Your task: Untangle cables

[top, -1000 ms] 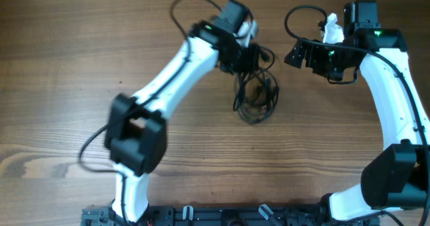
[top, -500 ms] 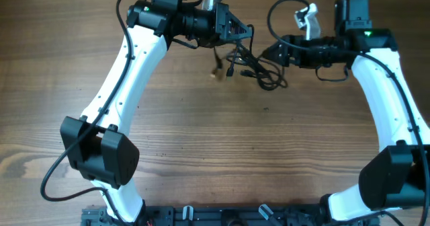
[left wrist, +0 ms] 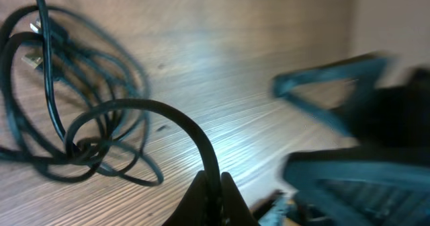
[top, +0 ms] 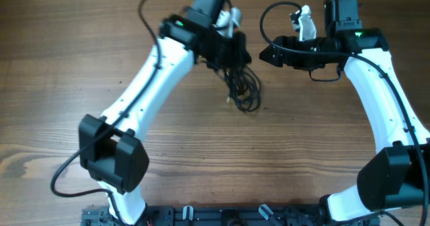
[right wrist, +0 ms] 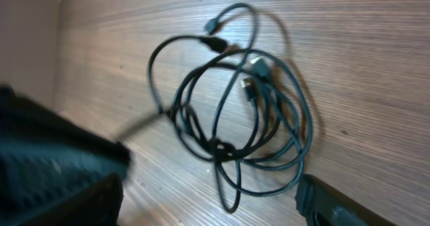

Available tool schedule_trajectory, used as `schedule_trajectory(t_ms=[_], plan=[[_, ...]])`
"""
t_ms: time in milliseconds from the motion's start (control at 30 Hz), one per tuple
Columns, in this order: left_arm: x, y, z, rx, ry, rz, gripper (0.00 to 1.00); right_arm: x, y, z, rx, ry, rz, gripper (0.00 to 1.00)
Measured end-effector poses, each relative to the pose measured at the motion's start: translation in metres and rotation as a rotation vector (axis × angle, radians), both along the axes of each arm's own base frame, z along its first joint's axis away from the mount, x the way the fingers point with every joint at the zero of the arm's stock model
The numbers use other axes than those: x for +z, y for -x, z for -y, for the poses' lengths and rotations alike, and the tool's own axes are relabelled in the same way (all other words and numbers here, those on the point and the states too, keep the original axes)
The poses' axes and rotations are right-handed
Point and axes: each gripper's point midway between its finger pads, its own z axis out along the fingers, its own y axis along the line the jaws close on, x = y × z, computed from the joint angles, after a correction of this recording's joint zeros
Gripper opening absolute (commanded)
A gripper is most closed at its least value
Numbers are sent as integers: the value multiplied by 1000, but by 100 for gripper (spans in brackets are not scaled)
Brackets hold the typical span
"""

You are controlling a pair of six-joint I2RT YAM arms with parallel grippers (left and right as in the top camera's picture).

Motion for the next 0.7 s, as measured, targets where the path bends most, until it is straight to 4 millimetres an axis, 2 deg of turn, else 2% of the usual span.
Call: schedule_trajectory(t_ms=[167, 400, 533, 700], plan=[[-52, 13, -4, 11, -180, -14, 4, -4, -2, 6, -26, 33, -5, 87], [-129, 30, -39, 40, -378, -126, 4, -8, 2, 9, -37, 54, -29, 89], [-151, 42, -50, 37, -430, -173, 4, -11, 5, 12, -43, 71, -47, 91], [-163, 53, -57, 32, -453, -206, 4, -19, 14, 19, -33, 125, -80, 92]])
